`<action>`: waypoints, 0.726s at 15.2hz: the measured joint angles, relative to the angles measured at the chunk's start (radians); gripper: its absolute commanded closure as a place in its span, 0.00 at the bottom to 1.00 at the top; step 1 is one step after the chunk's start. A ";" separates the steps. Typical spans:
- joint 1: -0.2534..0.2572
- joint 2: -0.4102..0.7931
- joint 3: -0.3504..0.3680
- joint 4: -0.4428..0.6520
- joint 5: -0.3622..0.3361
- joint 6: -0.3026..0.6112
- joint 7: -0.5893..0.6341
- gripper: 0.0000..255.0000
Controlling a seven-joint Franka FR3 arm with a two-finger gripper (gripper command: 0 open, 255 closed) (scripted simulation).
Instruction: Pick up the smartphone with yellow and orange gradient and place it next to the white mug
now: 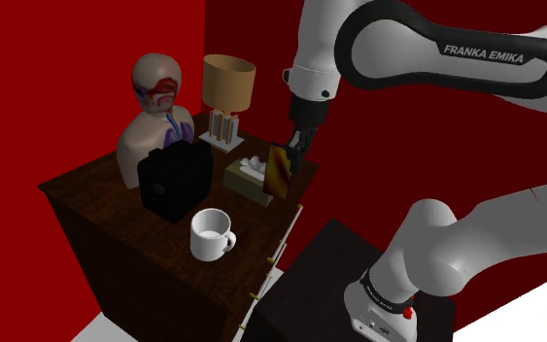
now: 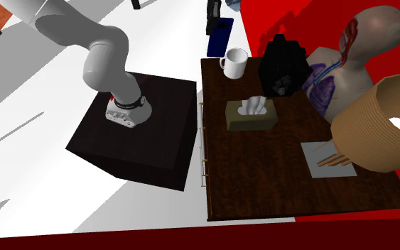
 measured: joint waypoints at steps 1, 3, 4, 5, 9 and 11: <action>0.001 -0.001 0.002 -0.015 0.001 0.014 0.001 1.00; 0.002 -0.003 0.003 -0.043 0.003 0.040 0.000 1.00; 0.001 -0.001 0.003 -0.056 0.003 0.055 -0.001 1.00; 0.002 -0.005 0.004 -0.072 0.004 0.067 -0.001 1.00; 0.003 -0.001 0.009 -0.125 0.007 0.124 -0.001 1.00; 0.004 -0.001 0.010 -0.149 0.008 0.148 -0.002 1.00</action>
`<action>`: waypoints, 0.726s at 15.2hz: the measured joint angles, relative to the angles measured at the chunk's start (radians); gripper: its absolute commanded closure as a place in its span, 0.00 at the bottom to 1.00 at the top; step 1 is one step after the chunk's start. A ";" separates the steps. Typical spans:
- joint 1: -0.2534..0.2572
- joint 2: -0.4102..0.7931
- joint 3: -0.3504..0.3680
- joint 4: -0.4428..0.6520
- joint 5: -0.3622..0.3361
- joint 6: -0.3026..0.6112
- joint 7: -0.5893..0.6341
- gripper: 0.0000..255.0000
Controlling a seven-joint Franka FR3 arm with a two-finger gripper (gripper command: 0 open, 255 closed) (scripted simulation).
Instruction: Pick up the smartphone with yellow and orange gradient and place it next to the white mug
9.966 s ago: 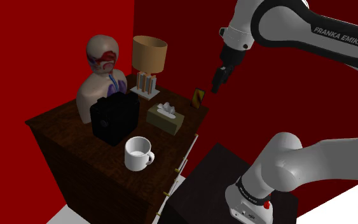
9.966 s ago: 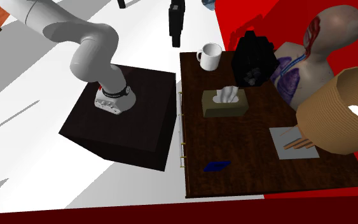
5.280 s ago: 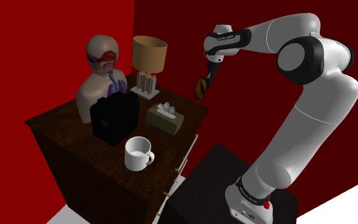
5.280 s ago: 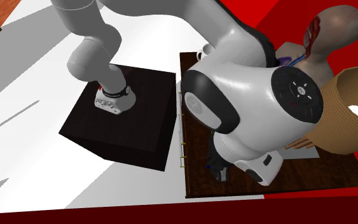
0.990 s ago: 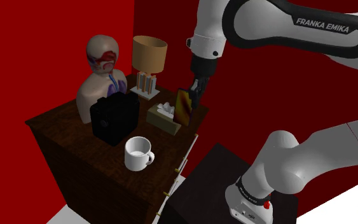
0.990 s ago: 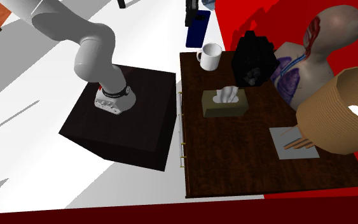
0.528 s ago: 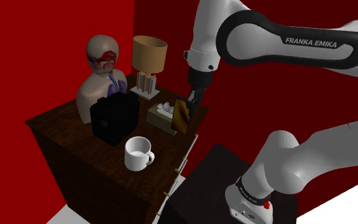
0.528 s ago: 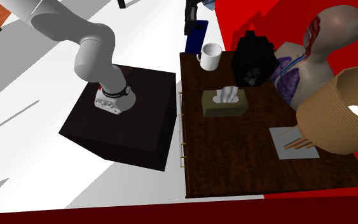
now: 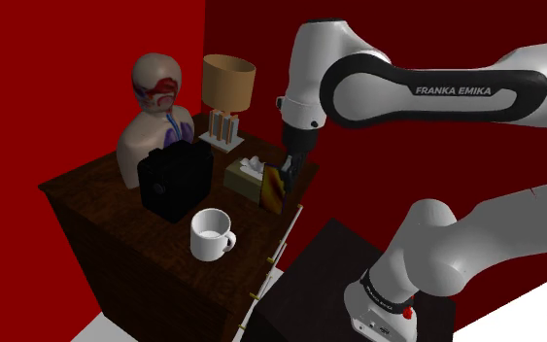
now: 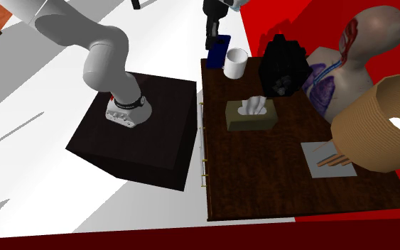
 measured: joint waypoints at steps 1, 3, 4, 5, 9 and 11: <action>0.000 0.006 0.001 -0.010 0.000 0.015 0.000 1.00; 0.000 0.011 0.003 -0.034 0.001 0.045 -0.001 1.00; 0.001 0.011 0.004 -0.046 0.002 0.057 -0.001 1.00; 0.001 0.010 0.004 -0.060 0.003 0.070 -0.002 1.00; 0.003 0.021 0.010 -0.106 0.007 0.128 0.000 1.00; 0.003 0.032 0.011 -0.125 0.007 0.157 -0.002 1.00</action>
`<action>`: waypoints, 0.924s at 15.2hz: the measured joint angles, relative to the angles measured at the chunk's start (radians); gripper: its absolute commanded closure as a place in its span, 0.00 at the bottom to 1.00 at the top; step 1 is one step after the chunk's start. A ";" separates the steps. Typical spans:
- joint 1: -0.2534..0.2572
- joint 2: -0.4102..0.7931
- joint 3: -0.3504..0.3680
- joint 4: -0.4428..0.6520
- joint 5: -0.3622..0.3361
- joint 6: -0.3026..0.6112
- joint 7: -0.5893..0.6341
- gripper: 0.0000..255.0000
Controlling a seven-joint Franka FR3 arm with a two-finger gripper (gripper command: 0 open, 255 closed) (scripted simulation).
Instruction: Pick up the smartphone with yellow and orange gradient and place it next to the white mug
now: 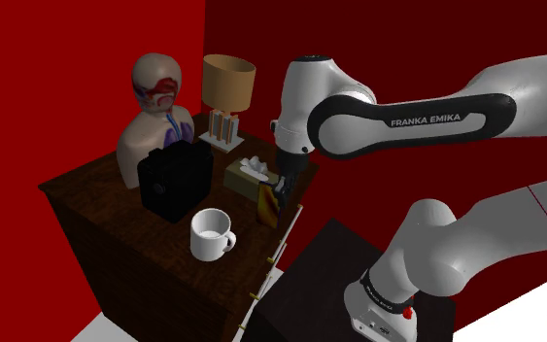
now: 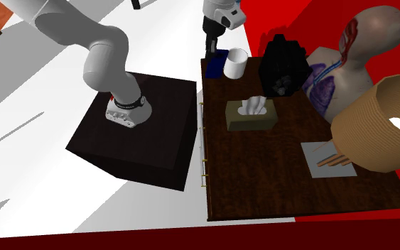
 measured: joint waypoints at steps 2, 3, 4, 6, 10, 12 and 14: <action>0.001 0.011 0.004 -0.019 0.002 0.030 0.002 1.00; 0.000 0.017 0.004 -0.028 0.002 0.044 0.000 1.00; 0.001 0.018 0.005 -0.042 0.003 0.060 0.000 1.00; 0.001 0.032 0.007 -0.061 0.004 0.093 0.000 1.00; 0.001 0.056 0.011 -0.098 0.006 0.154 -0.001 1.00; 0.001 0.067 0.013 -0.107 0.007 0.174 0.000 1.00; 0.001 0.072 0.014 -0.110 0.007 0.182 0.000 1.00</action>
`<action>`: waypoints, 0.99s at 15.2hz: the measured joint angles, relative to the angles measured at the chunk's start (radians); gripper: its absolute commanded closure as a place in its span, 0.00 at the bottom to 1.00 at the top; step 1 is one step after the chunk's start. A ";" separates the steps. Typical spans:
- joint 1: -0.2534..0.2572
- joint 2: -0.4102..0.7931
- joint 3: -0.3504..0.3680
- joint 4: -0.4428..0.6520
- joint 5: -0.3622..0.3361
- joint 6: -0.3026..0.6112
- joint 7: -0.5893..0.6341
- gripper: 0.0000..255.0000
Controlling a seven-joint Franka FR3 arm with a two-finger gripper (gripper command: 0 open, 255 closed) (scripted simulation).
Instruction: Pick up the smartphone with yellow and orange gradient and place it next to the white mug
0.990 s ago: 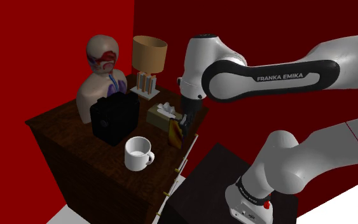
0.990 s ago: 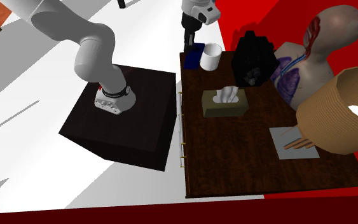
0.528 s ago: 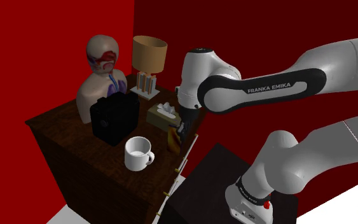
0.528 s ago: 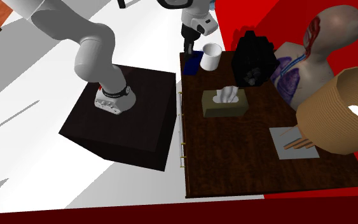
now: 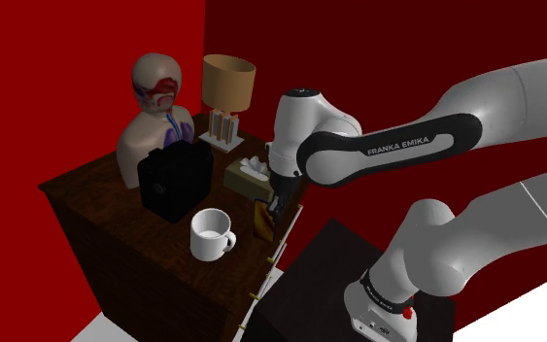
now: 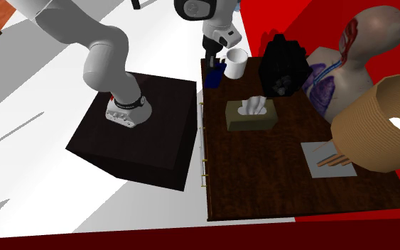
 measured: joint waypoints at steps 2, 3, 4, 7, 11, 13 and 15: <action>0.000 0.000 0.000 -0.001 0.000 0.001 0.000 1.00; 0.000 0.000 0.000 -0.001 0.000 0.002 0.000 1.00; 0.000 0.000 0.000 -0.001 0.000 0.002 0.000 0.00; 0.000 0.000 0.000 -0.001 0.000 0.002 0.000 0.00; -0.001 -0.002 -0.001 0.012 -0.001 -0.013 0.000 0.00; -0.001 -0.020 -0.005 0.058 -0.004 -0.076 0.002 0.00; -0.003 -0.035 -0.009 0.092 -0.007 -0.125 0.001 0.00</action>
